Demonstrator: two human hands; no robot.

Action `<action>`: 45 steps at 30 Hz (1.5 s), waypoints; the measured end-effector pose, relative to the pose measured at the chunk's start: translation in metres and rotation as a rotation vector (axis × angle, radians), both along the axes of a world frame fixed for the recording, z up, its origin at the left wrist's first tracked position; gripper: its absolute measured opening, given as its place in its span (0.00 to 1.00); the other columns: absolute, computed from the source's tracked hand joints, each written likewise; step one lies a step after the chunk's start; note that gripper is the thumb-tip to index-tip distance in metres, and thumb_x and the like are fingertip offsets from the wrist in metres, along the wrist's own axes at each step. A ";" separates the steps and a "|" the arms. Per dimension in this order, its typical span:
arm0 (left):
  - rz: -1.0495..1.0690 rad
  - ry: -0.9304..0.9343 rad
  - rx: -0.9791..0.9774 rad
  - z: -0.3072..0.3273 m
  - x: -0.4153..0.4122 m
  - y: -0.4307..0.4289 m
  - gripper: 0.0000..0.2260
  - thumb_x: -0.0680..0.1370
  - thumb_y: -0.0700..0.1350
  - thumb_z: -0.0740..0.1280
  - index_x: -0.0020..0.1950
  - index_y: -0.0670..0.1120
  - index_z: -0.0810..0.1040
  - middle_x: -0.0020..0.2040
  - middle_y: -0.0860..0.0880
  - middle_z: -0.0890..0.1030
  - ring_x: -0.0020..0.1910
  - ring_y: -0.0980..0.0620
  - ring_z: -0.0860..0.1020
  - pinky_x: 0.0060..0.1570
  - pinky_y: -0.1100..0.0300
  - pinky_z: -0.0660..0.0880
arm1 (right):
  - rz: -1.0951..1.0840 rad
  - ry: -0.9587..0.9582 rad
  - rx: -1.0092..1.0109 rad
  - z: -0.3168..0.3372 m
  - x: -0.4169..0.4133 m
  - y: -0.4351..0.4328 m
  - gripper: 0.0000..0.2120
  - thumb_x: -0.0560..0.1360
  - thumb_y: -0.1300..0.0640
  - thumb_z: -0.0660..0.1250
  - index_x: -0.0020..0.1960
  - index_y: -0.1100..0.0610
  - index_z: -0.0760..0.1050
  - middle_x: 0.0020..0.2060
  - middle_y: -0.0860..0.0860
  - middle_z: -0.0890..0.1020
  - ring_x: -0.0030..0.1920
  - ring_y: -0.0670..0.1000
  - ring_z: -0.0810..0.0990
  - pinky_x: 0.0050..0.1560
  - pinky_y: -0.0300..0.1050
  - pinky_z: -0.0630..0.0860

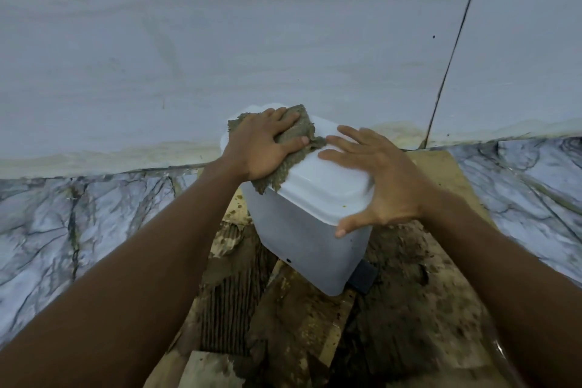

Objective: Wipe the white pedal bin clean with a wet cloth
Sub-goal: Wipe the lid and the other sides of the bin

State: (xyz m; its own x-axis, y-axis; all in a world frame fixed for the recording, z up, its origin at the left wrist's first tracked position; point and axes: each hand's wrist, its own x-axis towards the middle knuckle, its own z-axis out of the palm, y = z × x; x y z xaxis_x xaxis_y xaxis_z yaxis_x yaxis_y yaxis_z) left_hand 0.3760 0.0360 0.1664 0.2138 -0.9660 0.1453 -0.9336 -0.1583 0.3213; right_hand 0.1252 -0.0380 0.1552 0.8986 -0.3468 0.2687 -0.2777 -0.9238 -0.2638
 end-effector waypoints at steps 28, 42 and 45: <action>-0.028 0.032 0.058 -0.006 -0.103 0.028 0.29 0.84 0.63 0.53 0.84 0.56 0.52 0.84 0.51 0.47 0.83 0.53 0.42 0.80 0.50 0.36 | -0.146 -0.038 -0.030 -0.023 -0.069 0.061 0.55 0.61 0.22 0.67 0.79 0.49 0.59 0.79 0.49 0.57 0.80 0.48 0.52 0.80 0.52 0.49; 0.055 0.296 0.174 0.042 -0.042 -0.025 0.24 0.85 0.54 0.57 0.82 0.53 0.60 0.83 0.49 0.58 0.82 0.46 0.54 0.80 0.48 0.51 | -0.210 -0.260 -0.006 0.004 0.021 0.016 0.47 0.62 0.25 0.69 0.71 0.53 0.73 0.71 0.52 0.73 0.72 0.53 0.69 0.76 0.51 0.58; 0.025 0.277 0.184 0.043 -0.041 -0.020 0.24 0.86 0.52 0.56 0.82 0.52 0.59 0.83 0.50 0.56 0.82 0.47 0.54 0.78 0.52 0.50 | -0.240 -0.280 0.000 0.000 0.028 0.025 0.47 0.61 0.24 0.68 0.71 0.54 0.74 0.71 0.52 0.74 0.72 0.53 0.70 0.76 0.52 0.60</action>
State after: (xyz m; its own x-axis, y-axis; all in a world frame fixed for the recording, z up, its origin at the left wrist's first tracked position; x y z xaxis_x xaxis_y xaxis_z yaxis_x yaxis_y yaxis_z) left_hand 0.3351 0.0155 0.2090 0.2447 -0.9647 -0.0978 -0.8098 -0.2588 0.5265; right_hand 0.1532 -0.0131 0.1549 0.6830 -0.5390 0.4929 -0.4036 -0.8410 -0.3603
